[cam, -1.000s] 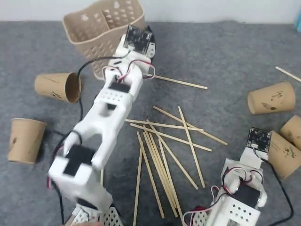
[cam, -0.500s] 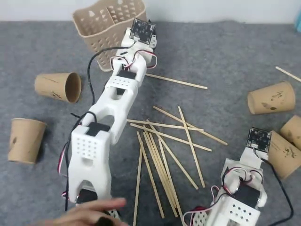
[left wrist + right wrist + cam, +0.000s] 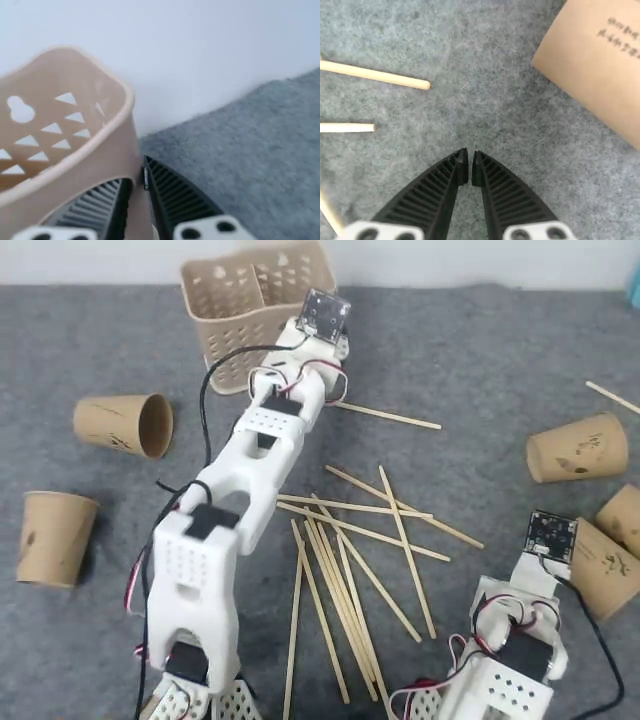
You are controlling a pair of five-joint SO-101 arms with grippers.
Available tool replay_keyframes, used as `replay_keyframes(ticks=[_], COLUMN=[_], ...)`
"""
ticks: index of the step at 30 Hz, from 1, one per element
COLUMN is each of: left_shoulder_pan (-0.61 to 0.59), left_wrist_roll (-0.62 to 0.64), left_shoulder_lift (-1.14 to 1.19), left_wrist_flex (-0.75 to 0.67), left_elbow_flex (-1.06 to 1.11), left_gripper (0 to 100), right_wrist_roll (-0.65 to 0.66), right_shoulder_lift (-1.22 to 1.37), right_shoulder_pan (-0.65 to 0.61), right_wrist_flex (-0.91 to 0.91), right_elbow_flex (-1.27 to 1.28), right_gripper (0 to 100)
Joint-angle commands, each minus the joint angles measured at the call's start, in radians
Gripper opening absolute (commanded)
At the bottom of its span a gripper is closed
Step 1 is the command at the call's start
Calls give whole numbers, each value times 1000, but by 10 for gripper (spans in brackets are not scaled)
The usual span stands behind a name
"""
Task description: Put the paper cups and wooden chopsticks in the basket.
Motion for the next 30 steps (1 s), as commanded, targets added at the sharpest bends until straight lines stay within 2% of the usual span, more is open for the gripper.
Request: replay_keyframes(ticks=[1, 10, 19, 25, 30], left_shoulder_pan=[55, 178, 226, 219, 201], left_wrist_roll=[-14, -15, -14, -14, -14], left_shoulder_lift=[-284, -704, -1031, -1125, -1045], left_wrist_flex=[18, 18, 26, 26, 26], left_elbow_flex=[231, 707, 946, 928, 792], left_gripper=[10, 10, 10, 10, 10], right_wrist_roll=[11, 11, 11, 11, 11], right_shoulder_lift=[-18, -18, -18, -18, -18], right_shoulder_pan=[15, 15, 15, 15, 15], right_wrist_flex=[-21, -21, -18, -18, -18], right_elbow_flex=[-40, -40, -40, -40, -40], right_gripper=[29, 29, 29, 29, 29])
